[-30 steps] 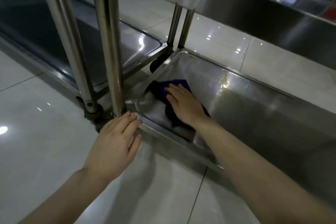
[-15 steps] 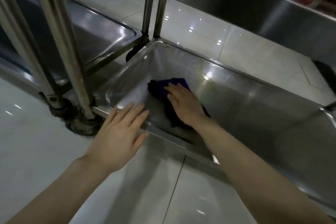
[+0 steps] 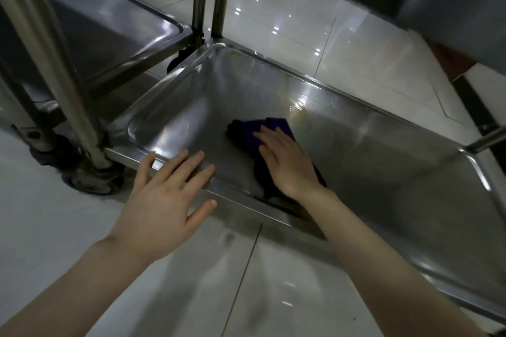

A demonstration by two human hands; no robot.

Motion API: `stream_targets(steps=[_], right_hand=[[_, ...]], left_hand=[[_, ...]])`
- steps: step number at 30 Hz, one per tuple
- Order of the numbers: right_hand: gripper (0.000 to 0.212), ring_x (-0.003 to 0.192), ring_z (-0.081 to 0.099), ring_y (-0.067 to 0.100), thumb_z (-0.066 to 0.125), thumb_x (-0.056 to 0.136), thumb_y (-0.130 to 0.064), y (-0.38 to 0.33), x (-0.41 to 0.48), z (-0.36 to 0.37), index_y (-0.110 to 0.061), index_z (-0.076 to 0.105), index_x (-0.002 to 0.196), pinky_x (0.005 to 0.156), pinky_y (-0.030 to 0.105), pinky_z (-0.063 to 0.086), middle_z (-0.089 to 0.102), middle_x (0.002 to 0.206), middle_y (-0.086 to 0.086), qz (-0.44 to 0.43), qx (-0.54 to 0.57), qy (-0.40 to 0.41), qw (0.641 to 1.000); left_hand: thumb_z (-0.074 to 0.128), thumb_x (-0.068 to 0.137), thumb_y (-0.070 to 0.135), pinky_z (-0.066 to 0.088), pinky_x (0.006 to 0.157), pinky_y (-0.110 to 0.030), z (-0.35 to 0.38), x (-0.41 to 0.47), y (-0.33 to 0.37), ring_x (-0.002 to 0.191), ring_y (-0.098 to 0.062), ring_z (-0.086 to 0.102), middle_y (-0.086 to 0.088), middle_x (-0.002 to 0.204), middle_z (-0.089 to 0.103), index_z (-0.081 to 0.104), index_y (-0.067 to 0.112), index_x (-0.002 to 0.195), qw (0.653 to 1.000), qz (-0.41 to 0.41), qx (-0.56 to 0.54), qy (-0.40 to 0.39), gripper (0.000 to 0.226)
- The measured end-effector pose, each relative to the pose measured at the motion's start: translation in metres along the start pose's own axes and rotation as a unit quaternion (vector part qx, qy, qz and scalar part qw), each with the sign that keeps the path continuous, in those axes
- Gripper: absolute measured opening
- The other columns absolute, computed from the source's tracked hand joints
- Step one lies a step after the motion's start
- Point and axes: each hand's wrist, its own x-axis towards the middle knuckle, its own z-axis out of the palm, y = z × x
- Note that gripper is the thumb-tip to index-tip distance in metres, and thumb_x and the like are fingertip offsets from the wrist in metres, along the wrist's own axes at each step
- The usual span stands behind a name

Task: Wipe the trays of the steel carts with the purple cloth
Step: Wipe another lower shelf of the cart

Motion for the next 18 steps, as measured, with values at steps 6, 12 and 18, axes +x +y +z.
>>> stream_targets(steps=[6, 12, 18], right_hand=[[0.044, 0.148, 0.016, 0.016, 0.026, 0.106, -0.033, 0.007, 0.069, -0.002, -0.028, 0.035, 0.149, 0.12, 0.045, 0.01, 0.025, 0.159, -0.008, 0.155, 0.001, 0.026, 0.988], [0.042, 0.146, 0.017, 0.005, 0.029, 0.104, -0.041, -0.026, -0.078, -0.002, -0.035, 0.044, 0.143, 0.117, 0.031, 0.012, 0.033, 0.153, -0.017, 0.005, 0.026, -0.005, 1.0], [0.042, 0.147, 0.019, 0.014, 0.031, 0.107, -0.028, -0.01, -0.028, -0.016, -0.023, 0.04, 0.147, 0.12, 0.033, 0.013, 0.029, 0.158, -0.006, 0.112, 0.018, -0.009, 0.993]], left_hand=[[0.034, 0.09, 0.055, 0.025, 0.109, -0.056, -0.003, 0.003, 0.003, 0.131, -0.025, 0.049, -0.004, 0.139, 0.054, 0.061, 0.022, 0.128, 1.0, -0.014, -0.007, 0.009, 0.057], [0.033, 0.09, 0.048, 0.03, 0.106, -0.058, -0.012, 0.002, 0.004, 0.125, -0.026, 0.054, -0.005, 0.133, 0.059, 0.066, 0.02, 0.121, 0.999, -0.028, -0.044, 0.007, 0.053], [0.028, 0.094, 0.055, 0.012, 0.116, -0.053, -0.023, 0.004, 0.004, 0.144, -0.016, 0.028, 0.005, 0.155, 0.033, 0.042, 0.032, 0.143, 0.997, -0.031, -0.032, -0.067, 0.055]])
